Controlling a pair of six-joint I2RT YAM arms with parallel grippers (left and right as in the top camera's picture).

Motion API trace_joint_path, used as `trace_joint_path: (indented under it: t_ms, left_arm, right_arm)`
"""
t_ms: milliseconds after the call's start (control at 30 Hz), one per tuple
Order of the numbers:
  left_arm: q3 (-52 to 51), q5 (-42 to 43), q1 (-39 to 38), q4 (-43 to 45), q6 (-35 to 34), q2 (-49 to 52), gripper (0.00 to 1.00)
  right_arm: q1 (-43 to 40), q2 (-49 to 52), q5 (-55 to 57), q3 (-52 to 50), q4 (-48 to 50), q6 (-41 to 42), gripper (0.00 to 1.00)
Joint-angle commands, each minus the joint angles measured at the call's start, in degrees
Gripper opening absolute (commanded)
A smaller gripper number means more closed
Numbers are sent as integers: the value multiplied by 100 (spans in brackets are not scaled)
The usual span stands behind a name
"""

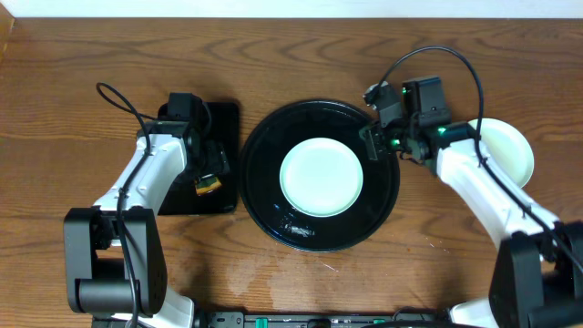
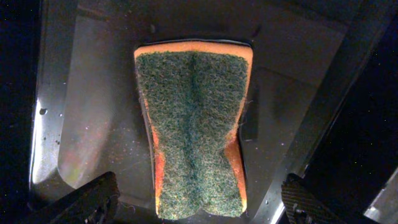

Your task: Clean dirty plates on tray and stack at the side

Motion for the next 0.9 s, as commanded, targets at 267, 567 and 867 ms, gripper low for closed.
trace_joint_path:
  t_ms: [267, 567, 867]
  left_arm:
    - [-22, 33, 15, 2, 48, 28, 85]
    - [-22, 33, 15, 2, 50, 28, 85]
    - [-22, 33, 15, 2, 50, 28, 85]
  right_arm:
    - [376, 826, 284, 35, 22, -306, 48]
    - [376, 1596, -605, 35, 459, -358, 1]
    - [367, 1145, -133, 37, 442, -94, 1]
